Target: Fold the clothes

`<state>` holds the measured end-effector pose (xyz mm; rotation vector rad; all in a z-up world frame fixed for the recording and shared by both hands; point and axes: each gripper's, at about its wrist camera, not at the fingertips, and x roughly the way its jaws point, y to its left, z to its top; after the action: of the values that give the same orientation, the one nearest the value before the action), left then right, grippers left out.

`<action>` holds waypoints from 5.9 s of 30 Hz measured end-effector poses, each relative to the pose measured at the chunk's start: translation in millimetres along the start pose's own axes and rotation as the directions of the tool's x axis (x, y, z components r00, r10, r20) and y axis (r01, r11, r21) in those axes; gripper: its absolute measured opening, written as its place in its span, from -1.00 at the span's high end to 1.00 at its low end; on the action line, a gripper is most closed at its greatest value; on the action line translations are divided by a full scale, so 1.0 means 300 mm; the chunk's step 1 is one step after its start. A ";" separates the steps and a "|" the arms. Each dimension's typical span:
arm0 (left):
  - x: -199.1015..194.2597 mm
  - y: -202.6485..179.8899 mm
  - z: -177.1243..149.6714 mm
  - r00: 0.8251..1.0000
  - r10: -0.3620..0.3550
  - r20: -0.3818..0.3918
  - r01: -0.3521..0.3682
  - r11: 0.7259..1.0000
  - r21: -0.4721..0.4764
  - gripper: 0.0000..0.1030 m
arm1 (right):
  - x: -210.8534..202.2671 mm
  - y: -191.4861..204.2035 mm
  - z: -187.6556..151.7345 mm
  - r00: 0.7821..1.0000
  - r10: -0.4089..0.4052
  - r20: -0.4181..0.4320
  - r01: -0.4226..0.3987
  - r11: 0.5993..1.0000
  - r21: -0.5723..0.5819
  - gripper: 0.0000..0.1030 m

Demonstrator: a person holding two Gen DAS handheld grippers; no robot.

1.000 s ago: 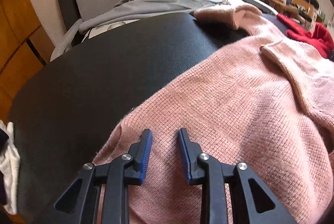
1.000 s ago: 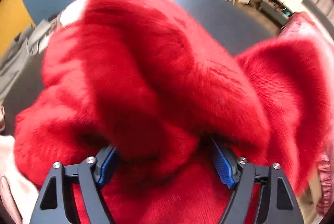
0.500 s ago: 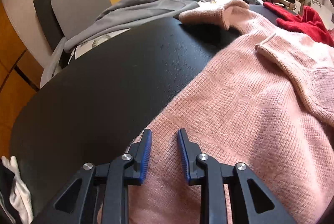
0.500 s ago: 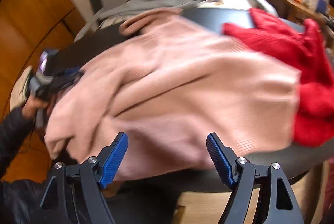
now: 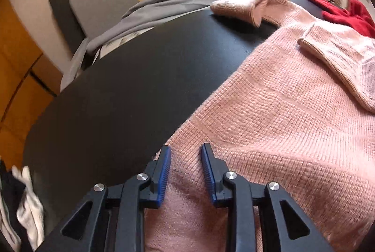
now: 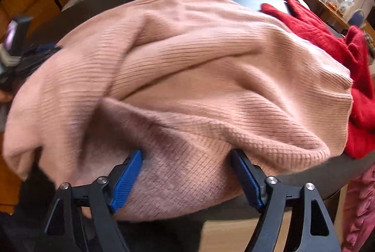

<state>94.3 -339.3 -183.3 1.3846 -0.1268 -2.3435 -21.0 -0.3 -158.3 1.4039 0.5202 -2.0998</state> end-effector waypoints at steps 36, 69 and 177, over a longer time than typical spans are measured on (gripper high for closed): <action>-0.173 -0.037 -0.149 0.996 -0.069 -0.053 0.055 0.971 -0.232 0.50 | -0.150 -0.083 -0.050 0.920 -0.304 0.248 0.285 0.952 0.109 0.77; -0.105 -0.064 -0.043 0.994 -0.106 0.013 0.106 0.992 -0.064 0.42 | 0.046 0.003 -0.072 0.985 -0.122 0.122 0.098 0.978 0.185 -0.50; -0.165 0.045 -0.215 0.999 -0.008 0.037 0.022 0.911 -0.411 0.42 | -0.001 -0.039 -0.228 0.974 -0.210 0.086 0.205 0.977 0.060 0.65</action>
<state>174.2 -323.9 -171.4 1.1372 0.3526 -2.2363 20.3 49.5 -183.7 1.3214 0.6029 -2.3469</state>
